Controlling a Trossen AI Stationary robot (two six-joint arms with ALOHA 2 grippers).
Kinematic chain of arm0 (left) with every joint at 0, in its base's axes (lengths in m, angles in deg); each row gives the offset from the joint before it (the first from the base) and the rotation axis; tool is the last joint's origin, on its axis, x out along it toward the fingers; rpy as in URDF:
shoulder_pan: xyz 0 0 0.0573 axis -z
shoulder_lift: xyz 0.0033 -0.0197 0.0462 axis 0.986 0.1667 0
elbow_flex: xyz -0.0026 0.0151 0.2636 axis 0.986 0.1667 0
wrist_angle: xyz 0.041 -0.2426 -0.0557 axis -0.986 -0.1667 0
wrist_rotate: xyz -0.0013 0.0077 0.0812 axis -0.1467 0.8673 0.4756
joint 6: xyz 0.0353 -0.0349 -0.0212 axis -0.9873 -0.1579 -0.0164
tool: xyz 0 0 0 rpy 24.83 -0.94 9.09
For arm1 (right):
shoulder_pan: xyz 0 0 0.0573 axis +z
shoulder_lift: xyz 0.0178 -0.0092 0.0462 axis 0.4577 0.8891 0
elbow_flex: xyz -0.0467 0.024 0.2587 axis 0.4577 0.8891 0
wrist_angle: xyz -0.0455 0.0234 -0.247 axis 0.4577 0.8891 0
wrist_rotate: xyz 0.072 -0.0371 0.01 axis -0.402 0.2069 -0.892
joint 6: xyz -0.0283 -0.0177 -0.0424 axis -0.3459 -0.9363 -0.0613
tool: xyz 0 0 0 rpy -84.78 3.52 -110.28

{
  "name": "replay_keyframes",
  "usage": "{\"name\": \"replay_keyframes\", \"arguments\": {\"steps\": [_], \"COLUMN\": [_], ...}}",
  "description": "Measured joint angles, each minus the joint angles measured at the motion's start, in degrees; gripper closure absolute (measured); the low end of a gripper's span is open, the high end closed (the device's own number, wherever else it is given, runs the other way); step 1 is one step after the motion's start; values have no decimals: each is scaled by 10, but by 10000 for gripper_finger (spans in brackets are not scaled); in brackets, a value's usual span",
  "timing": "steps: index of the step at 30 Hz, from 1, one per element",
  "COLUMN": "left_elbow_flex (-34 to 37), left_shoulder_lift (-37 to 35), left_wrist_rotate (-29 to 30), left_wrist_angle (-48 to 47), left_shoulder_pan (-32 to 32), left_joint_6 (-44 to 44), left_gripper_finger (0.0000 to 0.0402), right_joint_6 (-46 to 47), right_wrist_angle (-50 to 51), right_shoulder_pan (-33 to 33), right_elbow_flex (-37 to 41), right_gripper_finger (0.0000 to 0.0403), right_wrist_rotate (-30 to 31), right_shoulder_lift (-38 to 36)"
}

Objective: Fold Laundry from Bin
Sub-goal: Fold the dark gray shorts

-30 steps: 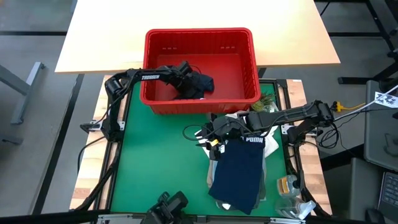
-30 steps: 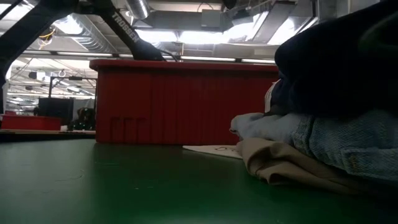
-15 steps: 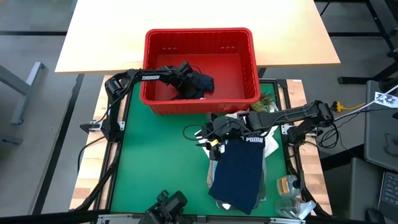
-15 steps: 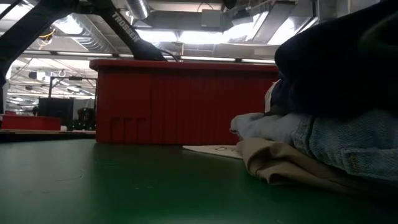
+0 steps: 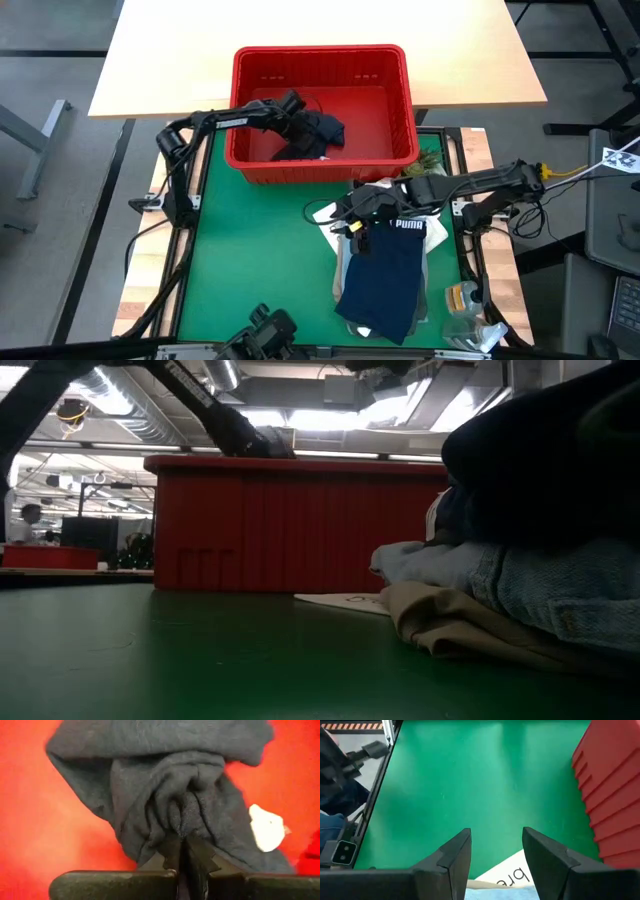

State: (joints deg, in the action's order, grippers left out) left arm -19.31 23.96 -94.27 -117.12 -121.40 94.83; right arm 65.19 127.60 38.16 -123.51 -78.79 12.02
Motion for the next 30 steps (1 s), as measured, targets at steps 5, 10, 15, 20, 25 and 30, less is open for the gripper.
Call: {"name": "replay_keyframes", "arguments": {"steps": [5,10,15,20,25,30], "left_elbow_flex": [-1,-1,-1,-2,-2,-2], "left_shoulder_lift": [-52,-107,-161,-212,-267,-327], "left_wrist_rotate": [-3,-3,-14,-41,-108,-176], "left_wrist_angle": [9,23,29,33,45,63], "left_shoulder_pan": [-4,-11,-13,-12,-12,-12], "left_joint_6": [0,0,1,3,5,19], "left_gripper_finger": [399,399,399,399,399,398], "right_joint_6": [0,0,1,0,-2,-18], "right_wrist_angle": [2,11,26,32,33,27], "right_shoulder_pan": [0,-1,-1,-1,-1,-1], "right_elbow_flex": [0,0,0,0,0,0], "right_gripper_finger": [226,226,226,226,226,226], "right_wrist_rotate": [19,51,51,54,99,190], "right_shoulder_lift": [-19,-28,-36,-40,-47,-64]}}
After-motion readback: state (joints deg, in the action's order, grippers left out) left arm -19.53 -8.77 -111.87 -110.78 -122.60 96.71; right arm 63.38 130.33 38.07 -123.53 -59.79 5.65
